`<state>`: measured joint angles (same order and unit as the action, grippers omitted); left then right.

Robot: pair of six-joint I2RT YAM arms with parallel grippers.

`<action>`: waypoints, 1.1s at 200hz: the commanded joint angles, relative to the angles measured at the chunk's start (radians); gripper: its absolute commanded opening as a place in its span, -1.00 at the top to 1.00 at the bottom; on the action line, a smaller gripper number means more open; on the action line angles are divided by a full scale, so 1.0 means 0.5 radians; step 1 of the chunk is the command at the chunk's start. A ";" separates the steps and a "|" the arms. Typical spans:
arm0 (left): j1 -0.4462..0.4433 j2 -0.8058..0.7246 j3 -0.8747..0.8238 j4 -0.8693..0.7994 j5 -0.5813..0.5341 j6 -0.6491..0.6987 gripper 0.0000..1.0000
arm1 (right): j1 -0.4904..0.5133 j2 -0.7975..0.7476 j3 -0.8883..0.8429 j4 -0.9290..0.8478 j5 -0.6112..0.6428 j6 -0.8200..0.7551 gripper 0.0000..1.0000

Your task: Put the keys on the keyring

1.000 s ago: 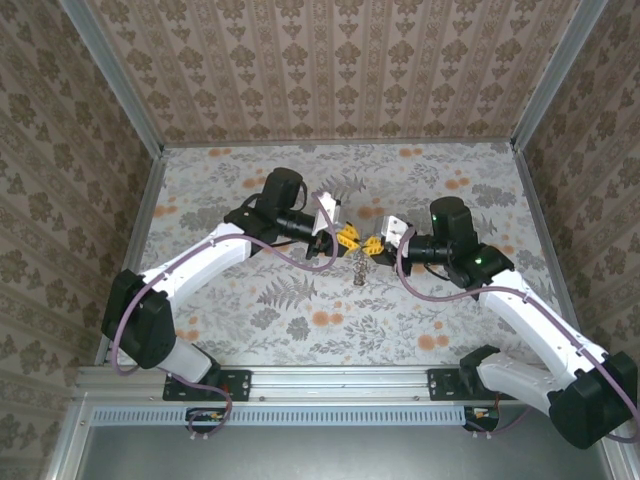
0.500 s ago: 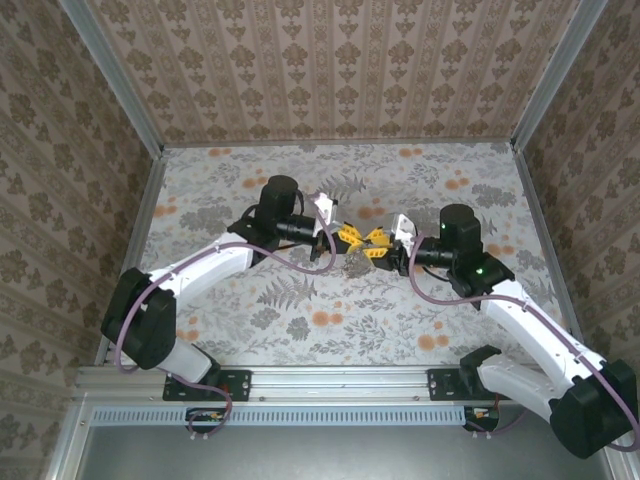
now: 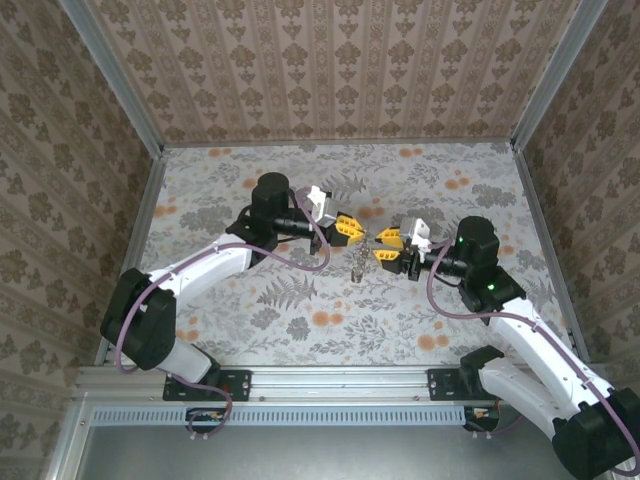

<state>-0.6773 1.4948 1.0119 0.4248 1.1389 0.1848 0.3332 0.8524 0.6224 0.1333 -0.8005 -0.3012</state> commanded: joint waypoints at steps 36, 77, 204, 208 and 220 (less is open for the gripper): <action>0.000 -0.053 0.014 0.125 0.127 -0.041 1.00 | -0.013 0.038 0.003 0.228 -0.024 0.081 0.36; -0.022 -0.050 0.008 0.132 0.138 -0.034 1.00 | -0.013 0.113 0.034 0.310 -0.075 0.105 0.41; -0.065 -0.043 0.007 0.062 0.114 0.035 1.00 | 0.014 0.148 0.053 0.365 -0.105 0.125 0.56; -0.065 -0.043 0.003 0.064 0.107 0.035 1.00 | 0.017 0.140 0.053 0.366 -0.105 0.124 0.55; -0.064 -0.041 0.004 0.059 0.101 0.043 1.00 | 0.016 0.125 0.044 0.365 -0.102 0.123 0.53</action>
<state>-0.6983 1.4948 1.0119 0.4492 1.1782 0.1799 0.3344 0.9333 0.6220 0.2741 -0.8238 -0.2550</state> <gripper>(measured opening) 0.061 0.227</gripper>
